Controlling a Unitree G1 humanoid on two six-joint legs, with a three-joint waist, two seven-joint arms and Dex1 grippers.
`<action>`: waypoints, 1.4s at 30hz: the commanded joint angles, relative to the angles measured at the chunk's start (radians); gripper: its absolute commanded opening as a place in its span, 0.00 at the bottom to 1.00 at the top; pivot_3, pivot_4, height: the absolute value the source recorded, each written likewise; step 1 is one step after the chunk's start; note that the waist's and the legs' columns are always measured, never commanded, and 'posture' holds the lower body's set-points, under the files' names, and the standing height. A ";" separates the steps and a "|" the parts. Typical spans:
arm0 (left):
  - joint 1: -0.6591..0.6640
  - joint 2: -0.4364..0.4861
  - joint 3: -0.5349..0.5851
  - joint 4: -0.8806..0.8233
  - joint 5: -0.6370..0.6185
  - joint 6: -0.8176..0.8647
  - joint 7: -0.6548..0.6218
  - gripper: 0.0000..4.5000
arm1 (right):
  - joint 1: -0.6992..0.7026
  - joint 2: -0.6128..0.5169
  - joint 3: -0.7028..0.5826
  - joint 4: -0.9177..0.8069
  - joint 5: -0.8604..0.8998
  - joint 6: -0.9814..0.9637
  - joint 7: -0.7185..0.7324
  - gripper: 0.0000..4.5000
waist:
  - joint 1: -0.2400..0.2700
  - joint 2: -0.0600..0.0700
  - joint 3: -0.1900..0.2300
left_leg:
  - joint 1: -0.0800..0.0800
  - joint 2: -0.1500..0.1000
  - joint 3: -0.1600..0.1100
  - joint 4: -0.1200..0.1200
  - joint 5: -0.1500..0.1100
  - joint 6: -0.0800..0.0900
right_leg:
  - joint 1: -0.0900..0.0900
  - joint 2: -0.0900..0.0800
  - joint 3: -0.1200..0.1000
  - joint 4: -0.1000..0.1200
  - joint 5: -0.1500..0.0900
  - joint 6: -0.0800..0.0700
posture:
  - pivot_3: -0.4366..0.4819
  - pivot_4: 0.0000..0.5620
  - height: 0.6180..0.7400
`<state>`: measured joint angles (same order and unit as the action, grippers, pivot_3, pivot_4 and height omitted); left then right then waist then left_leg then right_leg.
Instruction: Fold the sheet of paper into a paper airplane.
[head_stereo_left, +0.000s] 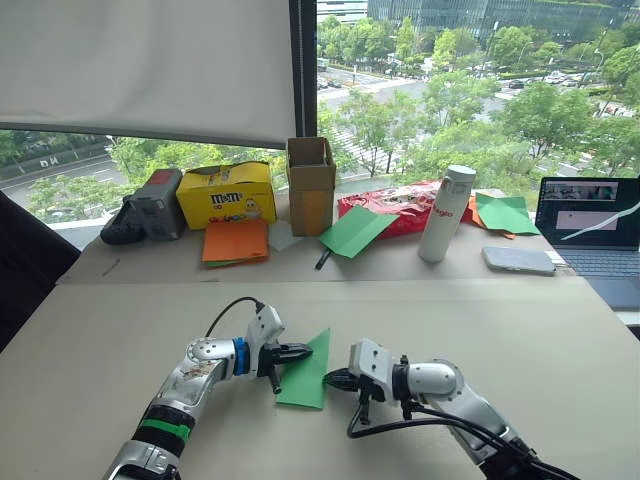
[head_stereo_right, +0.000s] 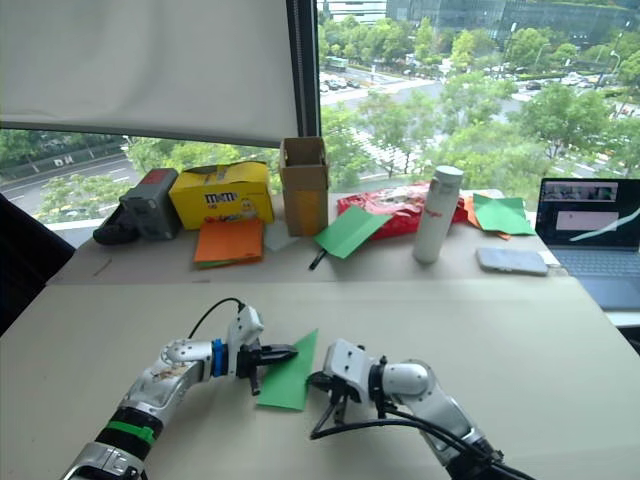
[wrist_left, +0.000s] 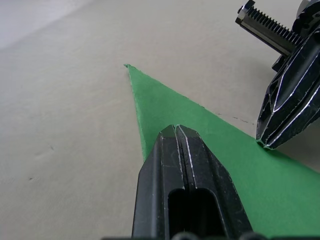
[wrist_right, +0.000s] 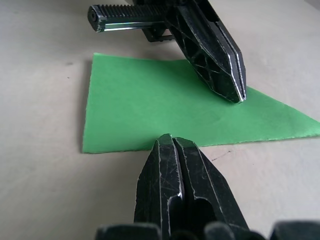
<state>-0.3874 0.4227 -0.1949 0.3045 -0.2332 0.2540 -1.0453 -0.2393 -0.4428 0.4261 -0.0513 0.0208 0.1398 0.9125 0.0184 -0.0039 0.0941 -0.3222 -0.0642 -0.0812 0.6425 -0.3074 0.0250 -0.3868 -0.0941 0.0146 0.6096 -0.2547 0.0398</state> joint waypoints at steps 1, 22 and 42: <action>0.003 -0.005 -0.027 0.046 0.041 0.005 0.009 0.01 | 0.035 -0.017 0.069 -0.010 -0.032 0.017 0.039 0.00 | 0.000 0.000 0.000 | 0.000 0.000 0.000 0.000 0.000 0.000 | 0.000 0.000 0.000 0.000 0.000 0.000 | 0.48 0.27 1.00; -0.009 -0.013 -0.032 0.072 0.045 -0.010 0.002 0.01 | 0.074 -0.090 0.102 -0.217 -0.039 0.122 0.091 0.00 | 0.006 0.000 0.000 | 0.000 0.000 0.000 0.001 0.000 0.000 | 0.001 0.000 0.000 0.000 -0.001 0.001 | 0.48 0.27 1.00; -0.013 -0.033 0.011 0.020 -0.012 0.083 0.002 0.01 | -0.209 0.065 0.117 0.096 -0.119 0.200 -0.032 0.00 | 0.001 -0.001 0.002 | -0.002 -0.001 -0.001 0.001 0.001 -0.001 | -0.001 0.000 -0.001 0.000 0.000 0.001 | 0.48 0.27 1.00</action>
<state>-0.4030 0.3991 -0.1744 0.3173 -0.2424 0.2970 -1.0501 -0.4558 -0.3763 0.5216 -0.0009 -0.0657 0.3376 0.8972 0.0190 -0.0053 0.0962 -0.3233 -0.0649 -0.0824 0.6432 -0.3065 0.0236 -0.3881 -0.0938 0.0139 0.6104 -0.2551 0.0404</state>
